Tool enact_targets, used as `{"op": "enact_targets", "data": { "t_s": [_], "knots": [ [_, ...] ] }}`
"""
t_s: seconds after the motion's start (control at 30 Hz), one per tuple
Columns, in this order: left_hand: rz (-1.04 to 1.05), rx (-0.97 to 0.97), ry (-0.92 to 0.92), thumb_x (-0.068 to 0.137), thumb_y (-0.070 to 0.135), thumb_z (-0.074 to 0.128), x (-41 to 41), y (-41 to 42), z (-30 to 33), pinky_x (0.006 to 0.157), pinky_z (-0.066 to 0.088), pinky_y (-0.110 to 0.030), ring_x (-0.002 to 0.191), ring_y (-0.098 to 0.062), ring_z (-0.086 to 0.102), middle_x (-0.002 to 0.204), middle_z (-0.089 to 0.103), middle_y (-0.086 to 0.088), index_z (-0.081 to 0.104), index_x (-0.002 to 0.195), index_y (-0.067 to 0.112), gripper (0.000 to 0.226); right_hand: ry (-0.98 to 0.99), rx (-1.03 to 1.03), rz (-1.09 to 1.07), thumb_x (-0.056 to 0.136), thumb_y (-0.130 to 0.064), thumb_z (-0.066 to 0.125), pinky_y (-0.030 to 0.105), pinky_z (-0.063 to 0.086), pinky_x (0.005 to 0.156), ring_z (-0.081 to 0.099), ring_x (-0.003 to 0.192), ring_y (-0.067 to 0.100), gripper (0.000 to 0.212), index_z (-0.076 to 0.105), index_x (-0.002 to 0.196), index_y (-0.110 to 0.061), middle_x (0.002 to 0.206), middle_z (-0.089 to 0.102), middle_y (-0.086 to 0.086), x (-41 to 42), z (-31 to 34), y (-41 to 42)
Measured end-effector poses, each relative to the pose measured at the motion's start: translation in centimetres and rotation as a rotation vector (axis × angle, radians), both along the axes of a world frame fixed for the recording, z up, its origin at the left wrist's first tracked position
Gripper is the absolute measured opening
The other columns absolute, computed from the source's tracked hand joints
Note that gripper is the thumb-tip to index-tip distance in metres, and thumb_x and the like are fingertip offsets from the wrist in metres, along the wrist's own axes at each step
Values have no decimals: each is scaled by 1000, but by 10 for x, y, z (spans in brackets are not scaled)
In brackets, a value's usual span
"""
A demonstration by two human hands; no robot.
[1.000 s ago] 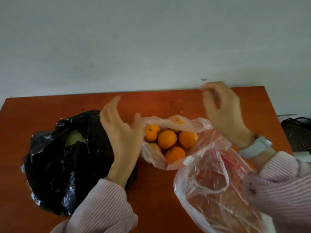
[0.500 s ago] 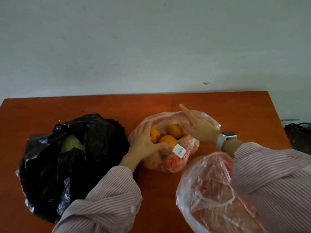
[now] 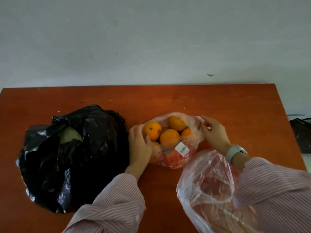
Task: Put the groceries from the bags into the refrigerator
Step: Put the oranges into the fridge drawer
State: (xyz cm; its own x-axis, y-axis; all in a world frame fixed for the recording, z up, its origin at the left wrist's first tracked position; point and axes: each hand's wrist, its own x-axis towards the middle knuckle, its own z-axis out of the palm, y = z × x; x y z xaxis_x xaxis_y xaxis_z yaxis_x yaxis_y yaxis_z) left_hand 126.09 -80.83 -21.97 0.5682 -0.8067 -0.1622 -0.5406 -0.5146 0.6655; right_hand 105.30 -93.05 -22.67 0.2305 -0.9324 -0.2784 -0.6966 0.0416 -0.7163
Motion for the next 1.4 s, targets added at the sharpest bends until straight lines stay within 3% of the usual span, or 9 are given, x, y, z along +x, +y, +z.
{"op": "enact_targets", "data": {
  "t_s": [0.17, 0.37, 0.57, 0.73, 0.9, 1.0, 1.1, 1.2, 1.4],
  "knots": [
    [-411, -50, -280, 85, 6, 44, -10, 47, -3, 107, 32, -43, 129, -24, 37, 131, 53, -8, 59, 118, 8, 37, 222, -570, 620, 75, 3, 45, 48, 32, 105, 33, 130, 27, 65, 35, 137, -16, 140, 44, 13, -29, -3, 28],
    [-600, -25, -425, 82, 29, 43, -11, 76, -3, 91, 47, -42, 112, -19, 45, 114, 61, -6, 71, 89, 19, 30, 370, -876, 925, 79, -24, 44, 44, 46, 89, 44, 96, 22, 41, 47, 120, -25, 94, 58, 4, -33, -2, 37],
    [-494, 78, -460, 87, 27, 57, -16, 81, -4, 69, 51, -34, 83, -21, 59, 97, 60, -5, 72, 78, 13, 23, 422, -721, 939, 81, -25, 40, 46, 52, 84, 39, 111, 28, 34, 69, 99, -25, 109, 50, 8, -55, -5, 51],
    [-196, 269, -45, 93, 41, 47, -24, 81, -4, 77, 48, -34, 93, -22, 57, 108, 52, -4, 54, 102, 11, 32, 388, -196, 807, 90, -16, 41, 24, 45, 81, 45, 114, 15, 37, 58, 120, -32, 136, 39, -3, -64, -3, 60],
    [-15, 155, 104, 73, 37, 75, -28, 66, -2, 75, 46, -32, 96, -21, 53, 112, 45, -5, 34, 114, 14, 62, 106, 58, 260, 92, -14, 45, 34, 44, 69, 58, 74, 22, 2, 47, 93, -15, 82, 59, 4, -26, -3, 53],
    [-47, 168, 76, 68, 33, 80, -23, 58, -6, 82, 41, -32, 114, -27, 49, 133, 35, -10, 30, 130, 11, 82, -30, 168, 89, 91, -19, 47, 33, 41, 61, 54, 66, 17, 19, 35, 106, -15, 82, 54, 1, -15, -3, 47],
    [-125, 287, 54, 63, 38, 82, -14, 43, -11, 92, 39, -38, 124, -29, 41, 139, 30, -10, 23, 137, 13, 98, -49, 151, 173, 86, -15, 48, 43, 51, 77, 60, 86, 24, 50, 32, 133, -23, 116, 53, 4, -12, 2, 41],
    [-221, 404, 32, 62, 43, 81, -8, 30, -10, 96, 36, -40, 129, -30, 34, 141, 26, -11, 21, 137, 13, 100, 145, 91, 299, 84, -21, 46, 43, 43, 95, 47, 114, 29, 62, 25, 142, -28, 138, 37, 8, -12, 6, 35],
    [-290, 276, -395, 75, 53, 65, -19, 41, 6, 102, 29, -40, 129, -25, 27, 141, 30, -4, 30, 138, 22, 78, 363, -359, 478, 84, -34, 48, 48, 40, 94, 45, 112, 36, 53, 43, 131, -10, 122, 46, 17, -11, 16, 49]
  ]
}}
